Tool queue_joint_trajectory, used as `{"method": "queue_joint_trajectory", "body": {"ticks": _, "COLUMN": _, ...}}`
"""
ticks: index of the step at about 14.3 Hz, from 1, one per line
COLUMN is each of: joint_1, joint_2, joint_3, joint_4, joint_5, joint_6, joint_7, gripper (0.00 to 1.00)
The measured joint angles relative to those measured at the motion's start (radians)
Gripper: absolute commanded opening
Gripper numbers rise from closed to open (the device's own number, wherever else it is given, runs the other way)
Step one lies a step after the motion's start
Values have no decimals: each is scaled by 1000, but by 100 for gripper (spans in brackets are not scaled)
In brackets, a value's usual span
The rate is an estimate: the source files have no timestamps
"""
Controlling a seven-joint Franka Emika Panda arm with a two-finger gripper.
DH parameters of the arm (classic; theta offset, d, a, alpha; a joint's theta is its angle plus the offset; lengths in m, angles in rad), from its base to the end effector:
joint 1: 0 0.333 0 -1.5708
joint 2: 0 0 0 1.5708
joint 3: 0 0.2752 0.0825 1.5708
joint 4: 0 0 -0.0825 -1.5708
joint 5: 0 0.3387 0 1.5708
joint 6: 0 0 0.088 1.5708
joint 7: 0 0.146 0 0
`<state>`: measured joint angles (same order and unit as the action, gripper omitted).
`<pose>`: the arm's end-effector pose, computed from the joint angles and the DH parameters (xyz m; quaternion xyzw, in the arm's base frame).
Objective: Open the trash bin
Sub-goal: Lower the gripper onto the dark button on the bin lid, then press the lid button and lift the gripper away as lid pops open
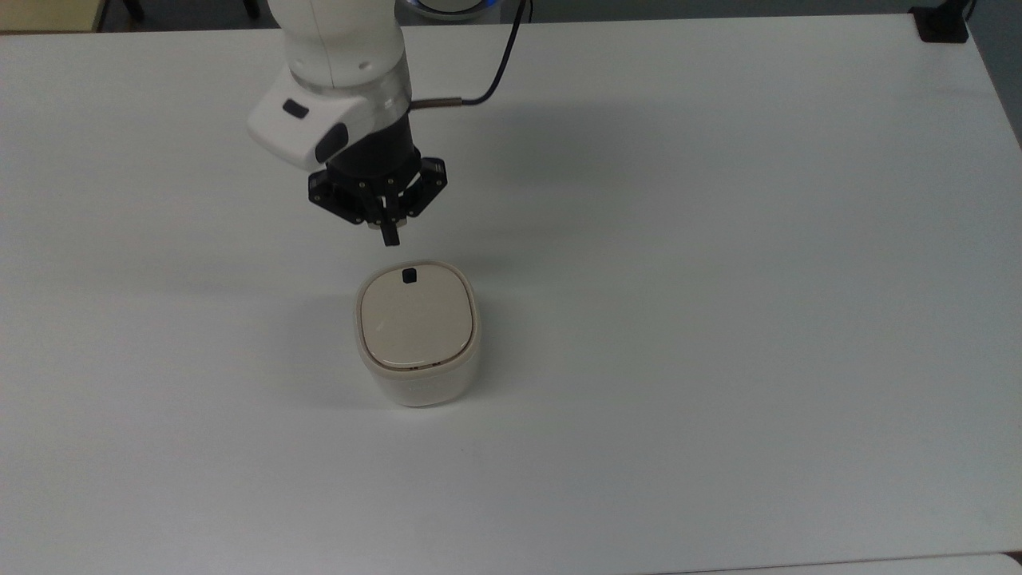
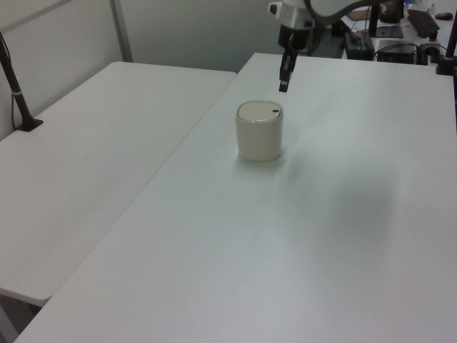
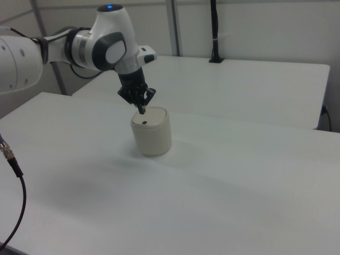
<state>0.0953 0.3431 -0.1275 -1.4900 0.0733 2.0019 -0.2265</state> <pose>0.6300 -0.0045 0.4286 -0.9922 -0.0898 -0.0867 0.0023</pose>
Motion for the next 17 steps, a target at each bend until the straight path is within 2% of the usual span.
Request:
{"method": "queue_joint_trajectory", "body": {"ticks": 9, "joint_1": 15, "joint_2": 98, "joint_3": 0, "joint_4": 8, "joint_5": 0, "joint_6": 103, "joint_7": 0, "gripper": 0}}
{"method": "queue_joint_trajectory", "body": {"ticks": 17, "joint_1": 24, "joint_2": 102, "joint_3": 0, "joint_4": 24, "joint_5": 0, "joint_6": 105, "joint_7": 0, "gripper": 3}}
